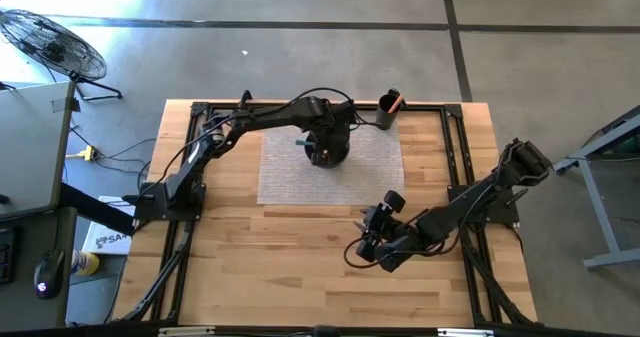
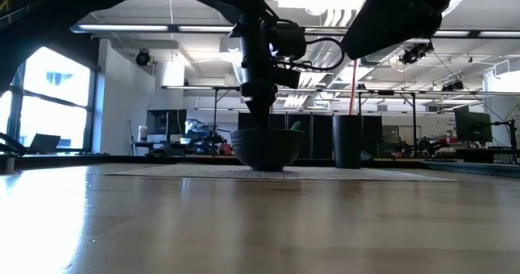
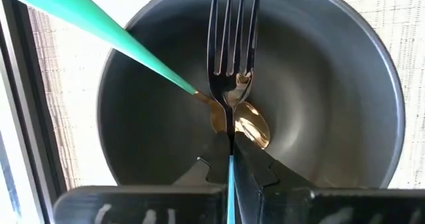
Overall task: Pick & Place Utensil
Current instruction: Put the green fork into the black bowl, then return to Home Position
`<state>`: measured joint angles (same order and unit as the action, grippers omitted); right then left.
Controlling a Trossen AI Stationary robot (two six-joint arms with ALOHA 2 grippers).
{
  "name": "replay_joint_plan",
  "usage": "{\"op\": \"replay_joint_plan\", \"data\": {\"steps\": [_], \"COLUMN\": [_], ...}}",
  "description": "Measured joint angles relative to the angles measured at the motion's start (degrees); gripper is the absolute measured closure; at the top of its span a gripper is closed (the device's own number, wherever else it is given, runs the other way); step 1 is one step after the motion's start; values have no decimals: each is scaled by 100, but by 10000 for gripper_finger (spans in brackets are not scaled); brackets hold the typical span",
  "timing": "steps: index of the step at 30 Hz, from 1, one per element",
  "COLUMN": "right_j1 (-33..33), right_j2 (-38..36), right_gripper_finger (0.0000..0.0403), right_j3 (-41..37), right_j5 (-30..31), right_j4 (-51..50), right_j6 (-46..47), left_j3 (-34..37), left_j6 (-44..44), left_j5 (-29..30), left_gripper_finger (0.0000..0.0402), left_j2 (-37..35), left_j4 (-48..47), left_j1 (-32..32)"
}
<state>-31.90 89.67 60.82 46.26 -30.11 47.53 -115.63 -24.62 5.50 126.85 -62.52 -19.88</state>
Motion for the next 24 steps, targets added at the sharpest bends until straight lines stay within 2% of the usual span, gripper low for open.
{"op": "replay_joint_plan", "data": {"steps": [5,14,21,24], "right_j1": [0,0,0,0], "right_j2": [0,0,0,0], "right_gripper_finger": [237,237,237,237], "right_j3": [0,0,0,0], "right_j5": [0,-1,-67,-184], "right_j4": [0,0,0,83], "right_j6": [-2,-2,-4,-4], "left_j3": [0,0,0,-69], "left_j6": [-3,90,90,93], "left_j5": [-133,-148,-146,-151], "left_gripper_finger": [395,347,344,344], "left_j2": [-2,-2,-12,-152], "left_j4": [-6,0,-22,-322], "left_j1": [0,0,2,2]}}
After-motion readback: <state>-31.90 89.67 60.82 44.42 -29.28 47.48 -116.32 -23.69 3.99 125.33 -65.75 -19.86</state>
